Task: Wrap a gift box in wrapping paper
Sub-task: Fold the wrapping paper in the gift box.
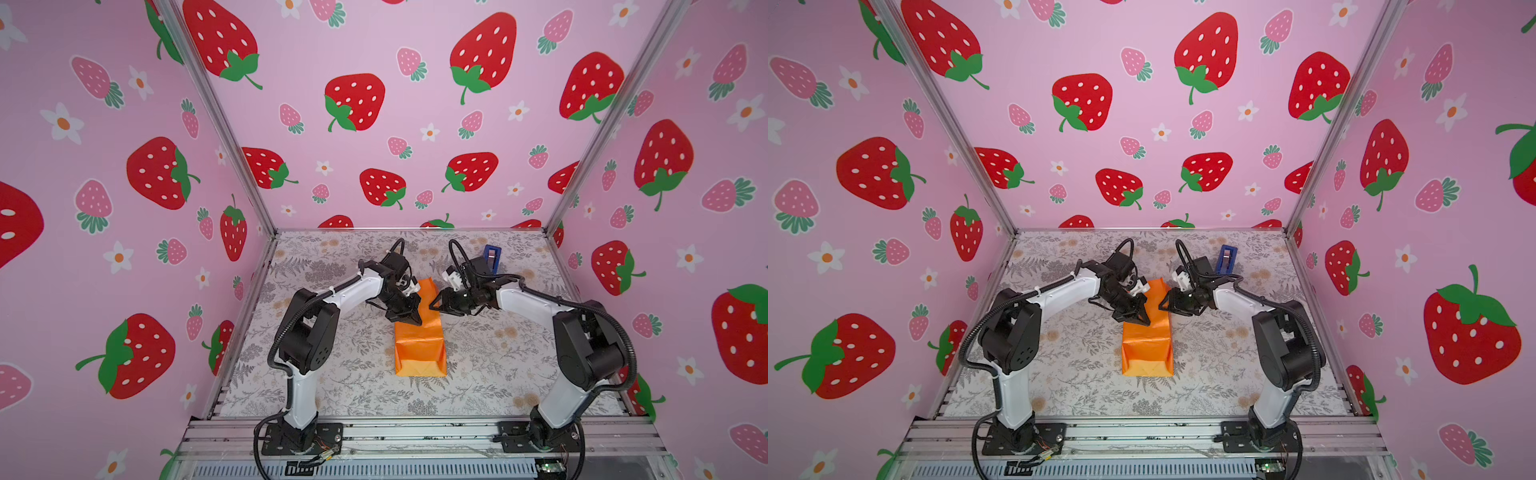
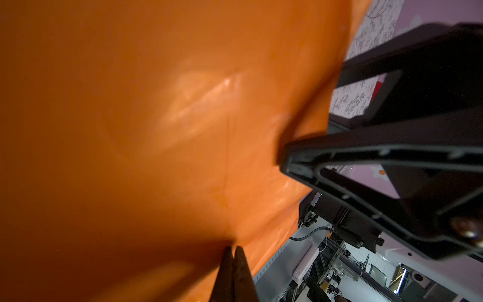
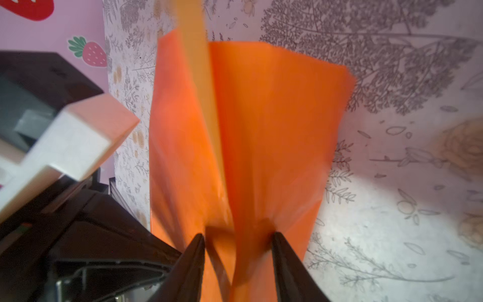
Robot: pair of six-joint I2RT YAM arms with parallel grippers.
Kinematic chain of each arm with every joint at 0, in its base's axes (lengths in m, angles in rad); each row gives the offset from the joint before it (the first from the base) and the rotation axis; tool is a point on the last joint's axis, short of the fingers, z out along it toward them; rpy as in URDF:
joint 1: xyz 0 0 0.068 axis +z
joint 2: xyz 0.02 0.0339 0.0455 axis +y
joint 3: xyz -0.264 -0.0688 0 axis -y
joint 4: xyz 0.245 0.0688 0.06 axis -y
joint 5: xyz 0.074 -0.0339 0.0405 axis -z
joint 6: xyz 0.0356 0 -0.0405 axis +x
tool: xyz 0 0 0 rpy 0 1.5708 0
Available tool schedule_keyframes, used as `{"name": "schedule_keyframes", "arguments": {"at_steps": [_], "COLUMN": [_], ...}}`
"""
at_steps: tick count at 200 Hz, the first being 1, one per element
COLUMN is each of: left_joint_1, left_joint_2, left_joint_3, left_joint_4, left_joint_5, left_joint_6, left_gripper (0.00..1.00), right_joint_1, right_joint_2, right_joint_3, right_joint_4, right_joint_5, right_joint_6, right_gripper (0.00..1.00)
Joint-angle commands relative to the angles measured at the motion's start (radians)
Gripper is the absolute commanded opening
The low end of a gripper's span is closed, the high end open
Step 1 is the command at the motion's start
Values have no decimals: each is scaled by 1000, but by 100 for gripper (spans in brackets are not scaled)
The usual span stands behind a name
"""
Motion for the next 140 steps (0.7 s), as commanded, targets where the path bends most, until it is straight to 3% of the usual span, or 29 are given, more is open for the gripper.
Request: {"name": "schedule_keyframes", "arguments": {"at_steps": [1, 26, 49, 96, 122, 140], "left_joint_1": [-9, -8, -6, -21, -26, -22], "left_joint_2": [5, -43, -63, -43, 4, -40], "left_joint_3": [61, 101, 137, 85, 88, 76], "left_joint_4": [-23, -26, -114, -130, -117, -84], "left_joint_5": [2, -21, -174, -231, -188, -197], "left_joint_6": [2, -10, 1, 12, 13, 1], "left_gripper": [0, 0, 0, 0, 0, 0], "right_joint_1": [5, 6, 5, 6, -1, -13], "right_joint_2": [-21, -13, -21, -41, -73, -97], "right_joint_3": [-7, -29, -41, -56, -48, -53], "right_joint_4": [-23, -13, -6, -7, -25, -27], "right_joint_5": [29, 28, 29, 28, 43, 46], "right_joint_6": [-9, -6, -3, 2, 5, 12], "right_gripper": [36, 30, 27, 22, 34, 45]}}
